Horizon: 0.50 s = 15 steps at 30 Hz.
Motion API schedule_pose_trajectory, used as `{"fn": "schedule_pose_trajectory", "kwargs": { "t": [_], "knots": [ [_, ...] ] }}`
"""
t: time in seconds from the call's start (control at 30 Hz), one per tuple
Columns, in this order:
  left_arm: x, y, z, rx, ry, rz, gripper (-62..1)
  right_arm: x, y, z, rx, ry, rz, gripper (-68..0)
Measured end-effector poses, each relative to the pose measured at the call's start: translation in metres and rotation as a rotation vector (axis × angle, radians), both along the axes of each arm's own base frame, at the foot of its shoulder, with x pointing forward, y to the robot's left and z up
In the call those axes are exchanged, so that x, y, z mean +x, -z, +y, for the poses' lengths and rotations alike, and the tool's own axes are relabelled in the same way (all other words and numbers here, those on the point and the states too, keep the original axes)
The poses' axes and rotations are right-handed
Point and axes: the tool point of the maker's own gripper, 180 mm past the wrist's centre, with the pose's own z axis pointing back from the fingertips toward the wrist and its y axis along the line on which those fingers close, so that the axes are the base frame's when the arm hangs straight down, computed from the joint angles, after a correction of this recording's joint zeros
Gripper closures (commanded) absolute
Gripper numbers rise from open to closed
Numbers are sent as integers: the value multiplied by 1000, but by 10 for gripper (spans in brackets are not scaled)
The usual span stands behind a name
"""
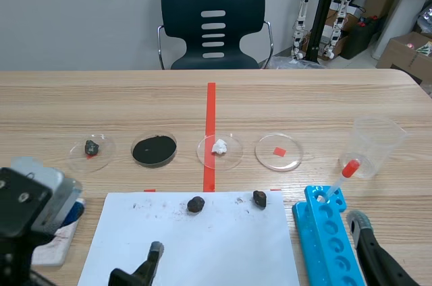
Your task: Pick up the right mineral with the left hand
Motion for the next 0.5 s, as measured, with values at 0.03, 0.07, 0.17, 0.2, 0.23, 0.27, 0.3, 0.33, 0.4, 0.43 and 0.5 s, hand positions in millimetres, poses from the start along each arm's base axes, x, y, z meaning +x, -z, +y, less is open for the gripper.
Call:
{"fn": "schedule_pose_trajectory", "kwargs": {
  "t": [0.03,0.07,0.17,0.2,0.23,0.27,0.3,0.33,0.4,0.43,0.5],
  "knots": [
    [3,1,-6,-33,-2,24,-623,0,0,0,0,0,0,-679],
    [6,1,-11,-60,-2,45,-623,0,0,0,0,-1,0,-679],
    [18,-3,-23,-101,3,65,-623,0,0,0,0,-1,0,-679],
    [22,-2,-24,-107,-9,82,-623,0,0,0,0,-1,0,-679],
    [26,-2,-25,-105,-22,96,-623,0,0,0,0,-1,0,-679],
    [32,-1,-21,-92,-58,107,-623,0,0,0,0,-1,0,-679],
    [37,-1,-19,-80,-86,113,-623,0,0,0,0,0,0,-679],
    [43,-1,-16,-66,-116,119,-623,0,0,0,0,0,0,-679],
    [51,-1,-14,-39,-150,132,-623,0,0,0,0,0,0,-679],
    [56,-4,-15,-34,-163,122,-623,0,0,0,0,-1,0,-679],
    [62,-9,-19,-30,-179,109,-623,0,0,0,0,0,0,-679]
  ]
}}
